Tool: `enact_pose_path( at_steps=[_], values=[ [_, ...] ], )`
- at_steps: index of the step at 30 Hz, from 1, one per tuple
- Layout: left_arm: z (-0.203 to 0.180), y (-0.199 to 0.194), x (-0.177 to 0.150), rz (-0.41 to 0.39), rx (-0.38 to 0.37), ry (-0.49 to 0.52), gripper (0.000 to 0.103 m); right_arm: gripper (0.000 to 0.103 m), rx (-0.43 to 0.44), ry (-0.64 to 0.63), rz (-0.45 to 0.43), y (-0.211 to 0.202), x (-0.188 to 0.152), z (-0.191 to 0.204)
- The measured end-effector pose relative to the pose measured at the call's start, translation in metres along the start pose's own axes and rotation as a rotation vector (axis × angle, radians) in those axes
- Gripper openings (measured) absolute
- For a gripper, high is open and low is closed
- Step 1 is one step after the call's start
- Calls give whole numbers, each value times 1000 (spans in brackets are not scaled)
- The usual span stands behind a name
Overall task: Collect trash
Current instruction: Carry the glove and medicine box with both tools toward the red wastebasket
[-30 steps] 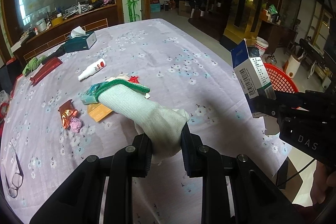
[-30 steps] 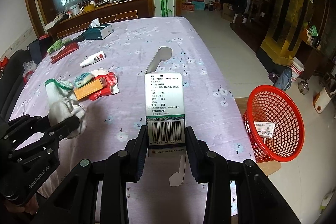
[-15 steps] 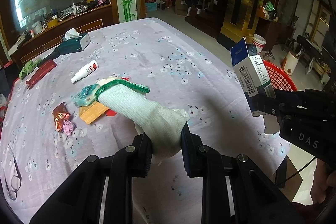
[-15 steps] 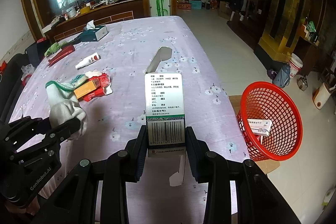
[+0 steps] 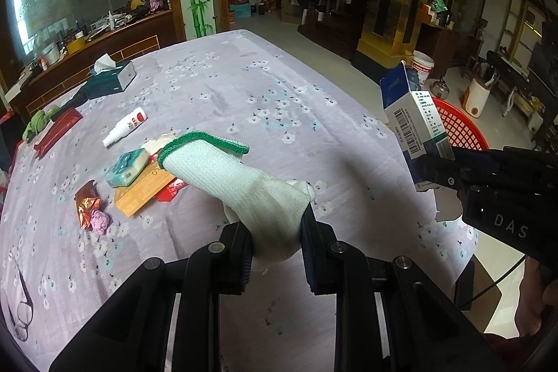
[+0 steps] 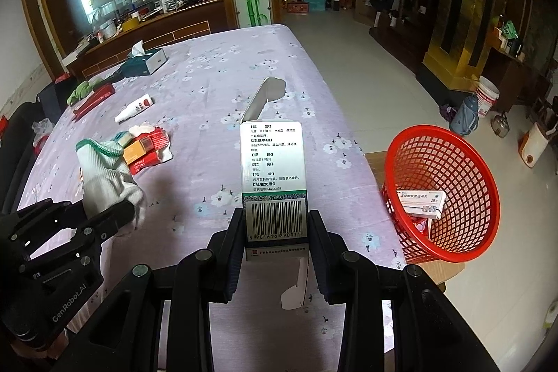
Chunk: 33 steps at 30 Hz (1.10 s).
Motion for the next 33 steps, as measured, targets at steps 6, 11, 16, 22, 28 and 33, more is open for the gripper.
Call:
enact_pose_path(
  at_steps=[6,11,16,22,28,33],
  values=[
    [-9,4,5,2,-13,17,23,37,-8,16,0,-1,1,-8],
    [-18,8,9,4,-27,34,23,37,-19,34,0,-1,0,-18],
    [-28,12,13,5,-46,54,23,37,-28,62,3,-3,-1,-31],
    [-49,16,28,-1,-109,92,23,37,-35,164,-3,-10,0,-66],
    [-76,22,50,5,-209,117,23,37,-80,279,-34,-26,0,-116],
    [-114,29,66,22,-289,161,23,37,-111,359,-58,-40,-2,-156]
  ],
)
Point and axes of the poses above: each gripper's, at about its wrist camera, not at the fingertips, and y roughly the way its jaws point, z to its left, x to its top, the point moved 3 cm from there along y, roughly the way its jaws point, and after that the axes turned 4 degrees about x, right-handed, at the moved point
